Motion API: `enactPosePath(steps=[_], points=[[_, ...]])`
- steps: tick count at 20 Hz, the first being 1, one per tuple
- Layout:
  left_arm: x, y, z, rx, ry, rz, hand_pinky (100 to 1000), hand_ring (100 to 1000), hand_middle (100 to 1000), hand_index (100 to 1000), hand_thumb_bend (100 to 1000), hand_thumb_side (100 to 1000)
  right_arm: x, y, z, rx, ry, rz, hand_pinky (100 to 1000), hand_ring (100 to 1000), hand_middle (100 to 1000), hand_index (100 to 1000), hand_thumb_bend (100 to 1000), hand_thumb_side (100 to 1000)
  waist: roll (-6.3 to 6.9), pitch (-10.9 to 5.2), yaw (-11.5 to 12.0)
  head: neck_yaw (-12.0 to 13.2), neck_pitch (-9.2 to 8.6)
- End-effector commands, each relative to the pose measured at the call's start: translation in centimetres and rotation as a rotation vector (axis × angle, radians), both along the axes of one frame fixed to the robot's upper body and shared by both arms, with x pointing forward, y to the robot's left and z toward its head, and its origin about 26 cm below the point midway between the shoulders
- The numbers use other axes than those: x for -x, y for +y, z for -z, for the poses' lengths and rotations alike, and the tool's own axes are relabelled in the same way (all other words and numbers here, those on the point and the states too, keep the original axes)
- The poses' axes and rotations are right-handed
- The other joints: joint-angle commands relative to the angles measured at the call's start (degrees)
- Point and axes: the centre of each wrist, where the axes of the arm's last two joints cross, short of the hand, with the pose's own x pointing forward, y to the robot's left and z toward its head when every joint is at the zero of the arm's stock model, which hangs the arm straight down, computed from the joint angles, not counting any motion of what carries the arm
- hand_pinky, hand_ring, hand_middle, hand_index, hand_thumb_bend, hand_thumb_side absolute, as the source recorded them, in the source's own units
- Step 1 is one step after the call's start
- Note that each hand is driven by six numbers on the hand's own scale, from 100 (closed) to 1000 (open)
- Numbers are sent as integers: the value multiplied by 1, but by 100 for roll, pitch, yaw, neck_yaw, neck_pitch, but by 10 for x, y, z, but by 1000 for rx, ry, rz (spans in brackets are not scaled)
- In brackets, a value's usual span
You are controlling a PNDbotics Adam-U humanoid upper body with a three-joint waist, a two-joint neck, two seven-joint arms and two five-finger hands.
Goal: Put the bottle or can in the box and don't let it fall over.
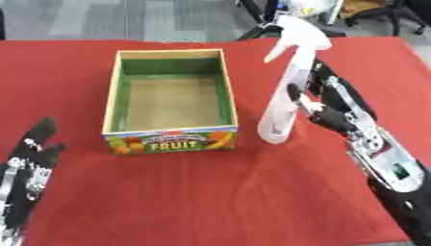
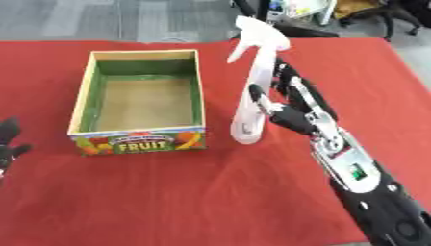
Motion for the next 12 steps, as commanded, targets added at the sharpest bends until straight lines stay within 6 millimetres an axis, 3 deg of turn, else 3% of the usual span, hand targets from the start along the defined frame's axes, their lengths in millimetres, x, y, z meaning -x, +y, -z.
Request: enactPosePath(steps=[1,12], points=[[0,1,-6,-8,-22,7,874,1000,957,898,488,754,-4,-3,-9,3,-21,-6,861,997,1000,1000,237,464,8,-124,8,-20,-9],[0,0,-6,-8,-21,9,874,1000,957,898,489,755,-9,-1,-6,-12,-4,-18,859,994,1000,1000,233,469,1,-121,26,-30,-2]])
